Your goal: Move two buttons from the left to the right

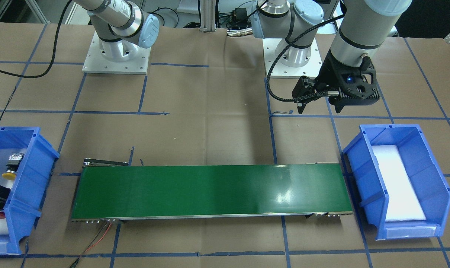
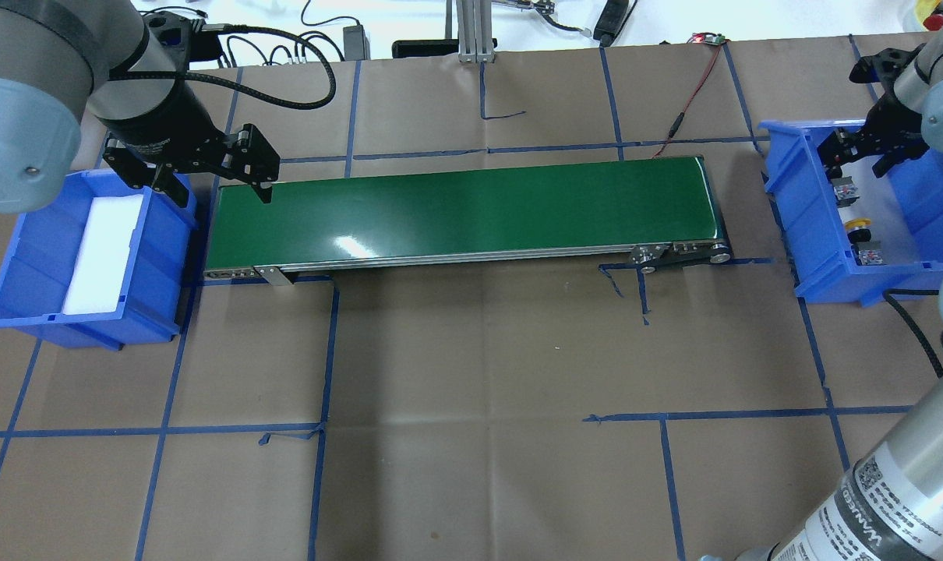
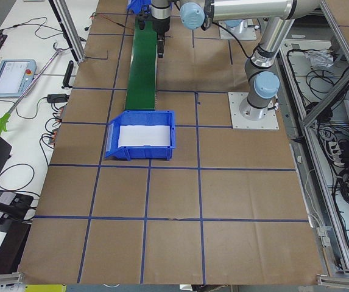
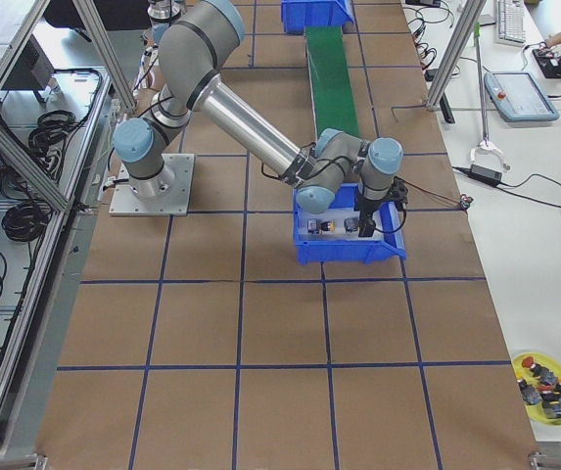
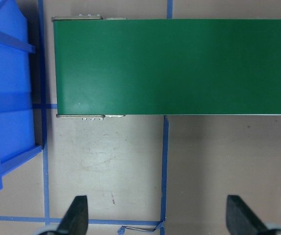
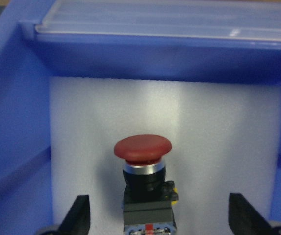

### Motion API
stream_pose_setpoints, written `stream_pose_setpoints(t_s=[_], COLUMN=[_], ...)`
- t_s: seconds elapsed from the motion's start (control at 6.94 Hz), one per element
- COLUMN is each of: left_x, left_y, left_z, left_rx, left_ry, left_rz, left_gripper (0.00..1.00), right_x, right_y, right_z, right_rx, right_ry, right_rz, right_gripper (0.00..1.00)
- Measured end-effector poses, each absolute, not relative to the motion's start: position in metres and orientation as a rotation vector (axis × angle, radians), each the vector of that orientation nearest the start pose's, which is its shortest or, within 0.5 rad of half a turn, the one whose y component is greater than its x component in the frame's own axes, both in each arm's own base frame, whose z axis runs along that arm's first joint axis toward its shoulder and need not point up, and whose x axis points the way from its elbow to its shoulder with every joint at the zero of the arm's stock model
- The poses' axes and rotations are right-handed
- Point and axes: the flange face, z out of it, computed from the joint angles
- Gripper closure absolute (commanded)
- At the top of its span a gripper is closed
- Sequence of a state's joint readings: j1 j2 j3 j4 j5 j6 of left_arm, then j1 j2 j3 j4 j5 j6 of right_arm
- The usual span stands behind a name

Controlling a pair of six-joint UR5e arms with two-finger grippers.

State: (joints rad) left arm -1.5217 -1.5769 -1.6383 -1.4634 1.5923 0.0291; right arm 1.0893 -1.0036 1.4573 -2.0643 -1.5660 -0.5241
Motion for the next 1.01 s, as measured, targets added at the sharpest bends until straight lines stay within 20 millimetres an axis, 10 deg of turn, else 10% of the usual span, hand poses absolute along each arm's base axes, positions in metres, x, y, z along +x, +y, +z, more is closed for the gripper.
stream_pose_setpoints(t_s=[0.43, 0.72, 1.01], left_x=[-0.107, -0.107, -0.107], left_y=[-0.503, -0.503, -0.503], left_z=[0.463, 0.463, 0.462], left_rx=[-0.032, -0.032, -0.031], left_ry=[3.118, 3.118, 3.118], left_rz=[-0.051, -0.051, -0.050], left_gripper=[0.00, 0.00, 0.00], right_x=[-0.145, -0.025, 0.097], right_y=[-0.659, -0.635, -0.604], right_z=[0.396, 0.471, 0.490], right_rx=[-0.044, 0.044, 0.105], right_ry=[3.209, 3.185, 3.137], right_rz=[-0.285, -0.402, -0.342], right_gripper=[0.00, 0.00, 0.00])
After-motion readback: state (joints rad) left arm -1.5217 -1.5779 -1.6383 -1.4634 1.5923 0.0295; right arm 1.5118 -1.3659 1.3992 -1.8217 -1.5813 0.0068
